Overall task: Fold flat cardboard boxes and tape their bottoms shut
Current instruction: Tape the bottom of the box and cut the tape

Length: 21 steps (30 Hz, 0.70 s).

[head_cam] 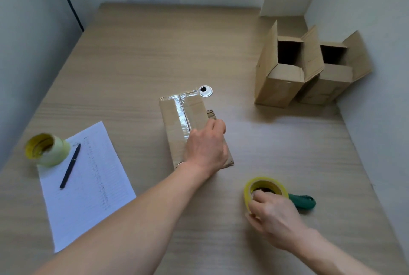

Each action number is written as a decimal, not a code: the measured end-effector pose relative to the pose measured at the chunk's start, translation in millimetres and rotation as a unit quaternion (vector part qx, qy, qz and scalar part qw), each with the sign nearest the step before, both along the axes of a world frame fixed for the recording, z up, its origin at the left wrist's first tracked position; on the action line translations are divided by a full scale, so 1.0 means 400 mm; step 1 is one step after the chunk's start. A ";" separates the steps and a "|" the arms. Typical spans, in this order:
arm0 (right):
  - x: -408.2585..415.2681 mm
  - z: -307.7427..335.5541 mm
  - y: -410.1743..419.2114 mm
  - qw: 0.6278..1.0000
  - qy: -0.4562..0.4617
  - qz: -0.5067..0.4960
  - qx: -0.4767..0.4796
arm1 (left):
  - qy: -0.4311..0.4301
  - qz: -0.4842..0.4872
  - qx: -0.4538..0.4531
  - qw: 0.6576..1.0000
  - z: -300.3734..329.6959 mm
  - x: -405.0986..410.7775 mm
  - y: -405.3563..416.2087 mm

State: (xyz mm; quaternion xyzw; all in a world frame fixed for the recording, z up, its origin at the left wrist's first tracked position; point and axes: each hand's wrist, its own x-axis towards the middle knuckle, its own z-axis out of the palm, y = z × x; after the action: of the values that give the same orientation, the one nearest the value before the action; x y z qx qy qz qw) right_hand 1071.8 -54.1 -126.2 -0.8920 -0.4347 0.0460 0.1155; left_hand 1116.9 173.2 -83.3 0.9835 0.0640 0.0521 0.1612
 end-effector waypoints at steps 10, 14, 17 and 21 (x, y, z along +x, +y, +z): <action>-0.067 -0.061 0.015 0.999 0.015 -0.033 0.037 | -0.030 -0.028 -0.034 0.999 0.005 -0.025 0.007; -0.085 -0.064 0.021 0.992 0.099 -0.059 -0.048 | -0.053 -0.073 -0.022 0.996 -0.002 -0.044 0.010; -0.103 -0.078 0.029 0.971 0.158 -0.089 -0.155 | -0.035 -0.082 -0.029 0.996 -0.001 -0.052 0.019; -0.114 -0.052 0.060 0.968 0.100 -0.162 -0.165 | -0.039 -0.031 -0.232 0.971 0.041 -0.037 0.052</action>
State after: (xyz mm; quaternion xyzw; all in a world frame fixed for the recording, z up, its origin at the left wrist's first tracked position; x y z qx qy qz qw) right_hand 1026.2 -30.2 -147.1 -0.9480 -0.2570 0.1872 0.0156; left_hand 1102.2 194.1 -66.8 0.9178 0.0376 0.0695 0.3891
